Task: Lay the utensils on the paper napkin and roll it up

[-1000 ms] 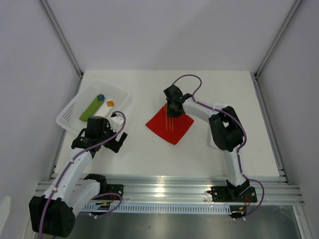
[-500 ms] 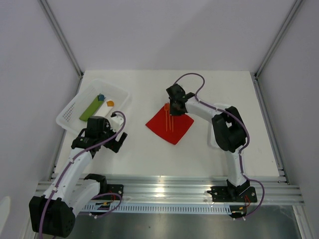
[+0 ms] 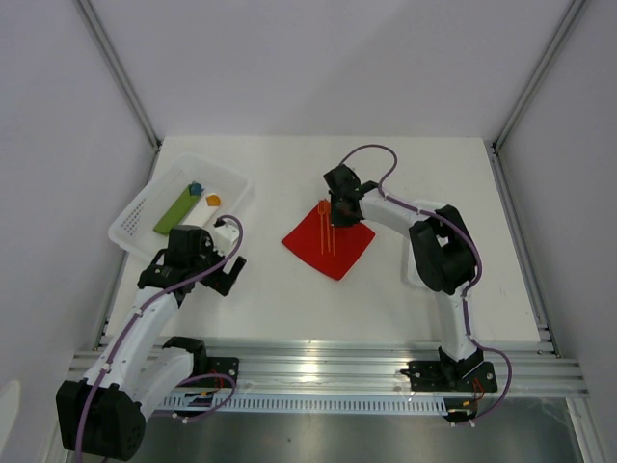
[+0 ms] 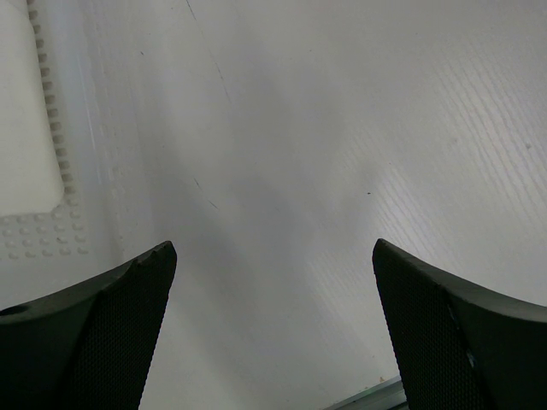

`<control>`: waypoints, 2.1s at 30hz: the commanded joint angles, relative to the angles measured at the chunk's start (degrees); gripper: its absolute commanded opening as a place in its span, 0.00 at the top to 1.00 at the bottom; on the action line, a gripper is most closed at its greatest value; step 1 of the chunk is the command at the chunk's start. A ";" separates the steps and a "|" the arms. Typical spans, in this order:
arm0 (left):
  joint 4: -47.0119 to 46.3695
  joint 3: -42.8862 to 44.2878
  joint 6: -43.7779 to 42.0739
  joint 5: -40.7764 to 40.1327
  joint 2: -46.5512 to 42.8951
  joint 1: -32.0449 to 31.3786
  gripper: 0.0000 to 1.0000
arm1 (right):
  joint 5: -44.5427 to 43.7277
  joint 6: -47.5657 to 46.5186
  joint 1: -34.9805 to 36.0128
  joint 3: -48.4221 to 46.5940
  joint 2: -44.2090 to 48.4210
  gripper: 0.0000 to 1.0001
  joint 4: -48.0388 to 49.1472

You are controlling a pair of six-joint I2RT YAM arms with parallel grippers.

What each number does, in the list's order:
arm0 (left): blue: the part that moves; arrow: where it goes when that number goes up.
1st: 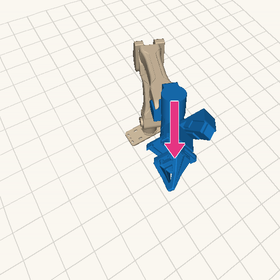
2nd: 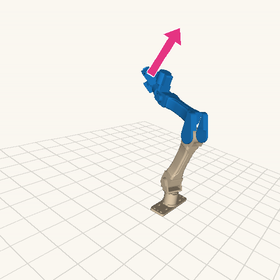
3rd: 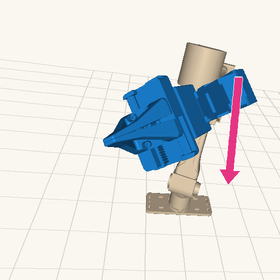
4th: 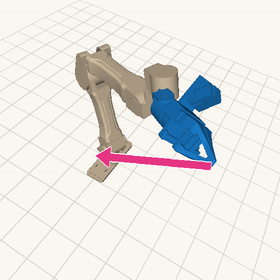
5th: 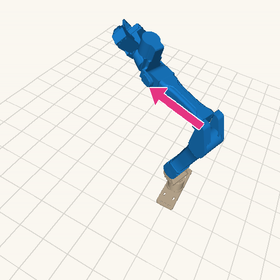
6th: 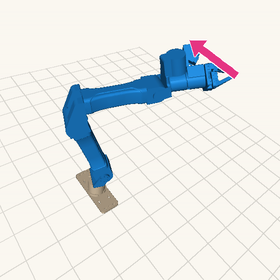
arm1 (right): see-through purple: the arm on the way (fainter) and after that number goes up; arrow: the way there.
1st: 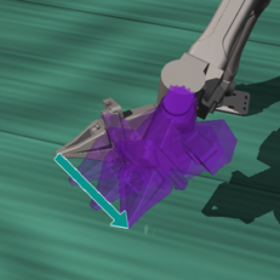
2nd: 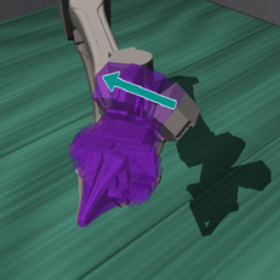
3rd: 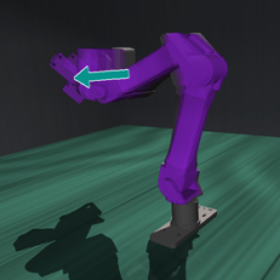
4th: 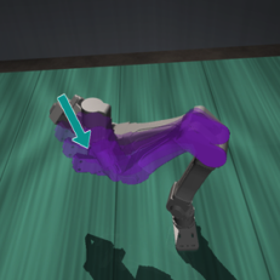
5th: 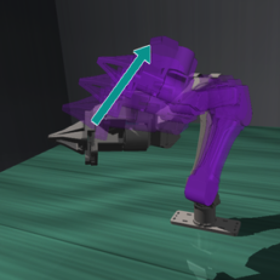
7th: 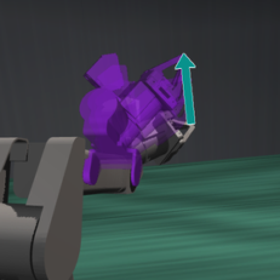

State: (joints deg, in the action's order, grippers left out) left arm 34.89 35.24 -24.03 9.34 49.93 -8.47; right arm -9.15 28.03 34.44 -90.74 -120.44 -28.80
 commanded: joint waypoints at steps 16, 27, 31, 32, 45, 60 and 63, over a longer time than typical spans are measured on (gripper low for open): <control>-0.53 0.18 -0.23 -0.29 -0.63 -0.32 0.00 | -0.60 -2.89 2.21 -0.14 1.70 1.00 1.55; -0.62 -0.18 -0.31 -0.47 -0.80 -0.32 0.01 | -0.52 -11.51 8.19 9.61 9.43 1.00 4.18; -0.62 0.00 -0.31 -0.47 -0.71 -0.32 0.01 | 3.51 -10.72 9.07 13.83 10.58 1.00 6.03; -0.62 0.00 -0.23 -0.47 -0.63 -0.32 0.01 | 4.04 -10.63 9.68 14.36 10.49 1.00 6.21; -0.53 0.09 -0.23 -0.38 -0.89 -0.32 0.00 | 4.92 -10.89 13.20 20.42 10.92 1.00 4.80; -0.53 0.17 -1.11 0.76 -0.45 -0.32 0.00 | 10.73 -9.49 21.38 24.75 19.36 0.98 1.47; -0.27 0.70 -1.19 0.85 -0.01 -0.32 0.00 | 9.15 -9.92 20.94 22.02 22.52 0.95 -1.68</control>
State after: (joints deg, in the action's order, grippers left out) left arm 34.87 35.24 -24.32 9.21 49.84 -8.47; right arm 0.36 17.93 56.05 -64.77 -103.00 -26.13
